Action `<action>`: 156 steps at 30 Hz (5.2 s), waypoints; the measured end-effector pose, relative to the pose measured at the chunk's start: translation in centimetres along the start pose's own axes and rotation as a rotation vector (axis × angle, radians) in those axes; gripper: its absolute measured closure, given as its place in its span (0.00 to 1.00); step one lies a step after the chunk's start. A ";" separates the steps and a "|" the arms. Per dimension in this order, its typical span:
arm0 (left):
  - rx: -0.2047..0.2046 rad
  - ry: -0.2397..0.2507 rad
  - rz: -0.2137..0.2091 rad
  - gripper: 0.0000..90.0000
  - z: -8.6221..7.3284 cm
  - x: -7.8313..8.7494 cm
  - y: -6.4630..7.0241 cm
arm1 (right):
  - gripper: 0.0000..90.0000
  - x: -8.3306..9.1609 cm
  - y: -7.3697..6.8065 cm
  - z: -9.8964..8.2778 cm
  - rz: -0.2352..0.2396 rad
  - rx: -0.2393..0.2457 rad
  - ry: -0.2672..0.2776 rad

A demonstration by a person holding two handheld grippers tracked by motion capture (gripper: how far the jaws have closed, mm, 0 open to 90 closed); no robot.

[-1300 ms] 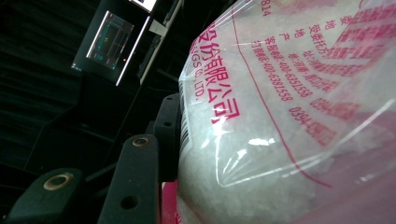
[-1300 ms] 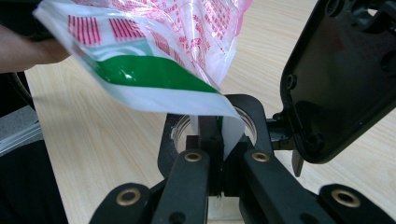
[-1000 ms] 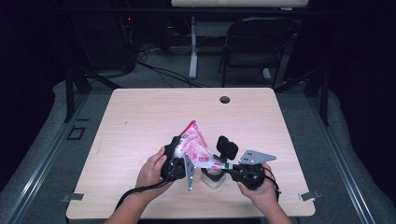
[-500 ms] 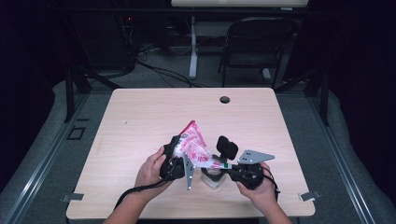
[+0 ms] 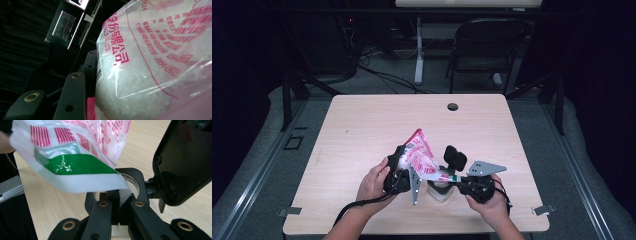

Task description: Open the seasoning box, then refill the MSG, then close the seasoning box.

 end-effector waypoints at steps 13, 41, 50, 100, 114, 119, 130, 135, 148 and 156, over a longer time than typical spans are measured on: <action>-0.013 0.007 -0.005 0.70 0.2 0.0 -0.1 | 1.00 0.1 0.0 -0.1 -0.001 0.003 0.002; -0.026 0.016 -0.007 0.70 0.3 -0.1 0.0 | 1.00 0.1 0.0 -0.3 -0.008 -0.001 0.005; -0.050 0.012 -0.007 0.70 0.4 0.0 -0.2 | 1.00 0.1 0.0 -0.3 -0.006 -0.001 0.005; -0.123 0.022 0.014 0.70 1.2 0.1 0.1 | 1.00 0.1 0.1 -0.1 -0.018 0.010 0.006; -0.134 0.022 0.013 0.70 1.3 0.1 0.0 | 1.00 0.0 0.1 -0.2 -0.021 0.008 0.004; -0.132 0.024 0.013 0.70 1.3 0.1 0.0 | 1.00 0.0 0.1 -0.2 -0.020 0.008 0.006; -0.152 0.024 0.017 0.69 1.6 0.2 -0.2 | 1.00 0.0 0.1 -0.2 -0.016 0.005 0.011; -0.164 0.025 0.012 0.69 1.6 0.2 -0.2 | 1.00 0.0 0.2 -0.3 -0.016 0.006 0.009; -0.179 0.028 0.010 0.68 1.8 0.2 -0.4 | 1.00 -0.1 0.1 -0.3 -0.018 0.000 0.015; -0.190 0.020 -0.001 0.68 1.9 0.1 -0.5 | 1.00 -0.1 0.2 -0.3 -0.021 -0.002 0.012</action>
Point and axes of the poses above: each handheld gripper's, and its own axes: x roughly backward along the jaws, z roughly out of its top, y roughly to its right, the point moved 2 cm from there along -x, roughly forward along the jaws, and after that the axes turned 8 degrees about y, right-handed, at the moved point
